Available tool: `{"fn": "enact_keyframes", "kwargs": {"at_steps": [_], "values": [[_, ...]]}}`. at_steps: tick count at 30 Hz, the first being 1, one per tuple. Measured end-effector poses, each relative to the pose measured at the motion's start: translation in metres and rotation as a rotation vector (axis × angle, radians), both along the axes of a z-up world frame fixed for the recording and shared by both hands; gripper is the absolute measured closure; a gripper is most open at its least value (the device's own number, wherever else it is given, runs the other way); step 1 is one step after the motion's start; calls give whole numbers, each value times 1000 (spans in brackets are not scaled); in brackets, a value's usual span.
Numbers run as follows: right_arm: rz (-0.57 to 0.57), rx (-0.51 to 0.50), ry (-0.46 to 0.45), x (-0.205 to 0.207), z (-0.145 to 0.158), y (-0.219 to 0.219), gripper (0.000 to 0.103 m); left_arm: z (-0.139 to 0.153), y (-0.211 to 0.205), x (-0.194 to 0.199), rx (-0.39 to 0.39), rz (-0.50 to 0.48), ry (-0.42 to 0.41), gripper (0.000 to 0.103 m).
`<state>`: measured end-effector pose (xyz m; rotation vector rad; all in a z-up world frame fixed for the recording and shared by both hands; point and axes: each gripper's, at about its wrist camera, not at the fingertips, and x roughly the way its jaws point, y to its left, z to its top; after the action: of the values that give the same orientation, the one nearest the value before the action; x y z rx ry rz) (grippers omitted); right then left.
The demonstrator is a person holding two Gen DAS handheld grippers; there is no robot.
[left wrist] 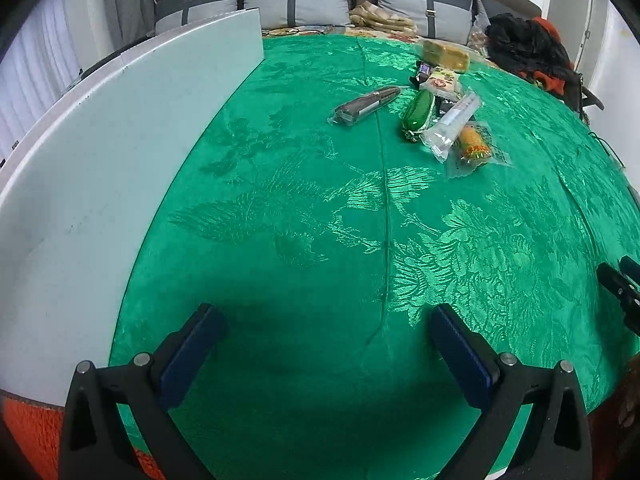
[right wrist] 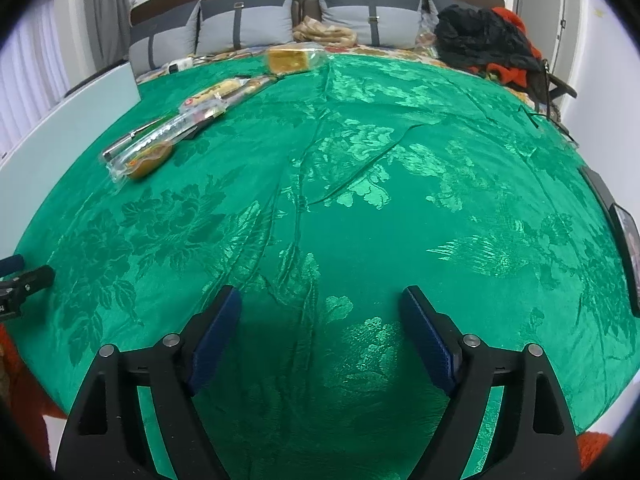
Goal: Organize snacks
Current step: 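Grasp the corn-shaped snack packet with the right gripper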
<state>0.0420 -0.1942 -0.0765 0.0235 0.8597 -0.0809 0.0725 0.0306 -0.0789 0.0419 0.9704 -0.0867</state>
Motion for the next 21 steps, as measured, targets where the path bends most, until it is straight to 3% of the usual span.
{"fn": "enact_keyframes", "kwargs": {"at_steps": [6, 9, 11, 13, 16, 18, 21], "values": [[-13, -1, 3, -1, -1, 1, 17, 0, 0, 0, 1, -29, -21, 0], [-41, 11, 85, 11, 3, 0, 18, 0, 0, 1, 0, -32, -32, 0], [-86, 79, 154, 26, 10, -2, 19, -1, -1, -1, -1, -28, -40, 0], [-90, 225, 154, 46, 24, 3, 19, -1, -1, 0, -1, -21, -43, 0], [-22, 290, 140, 85, 43, 34, 20, -1, 0, -1, -1, -29, -52, 0], [59, 280, 174, 114, 46, 63, 22, -1, 0, -2, -2, -36, -52, 0], [138, 159, 241, 151, 38, 105, 27, 0, 1, -3, -3, -40, -48, 0]]}}
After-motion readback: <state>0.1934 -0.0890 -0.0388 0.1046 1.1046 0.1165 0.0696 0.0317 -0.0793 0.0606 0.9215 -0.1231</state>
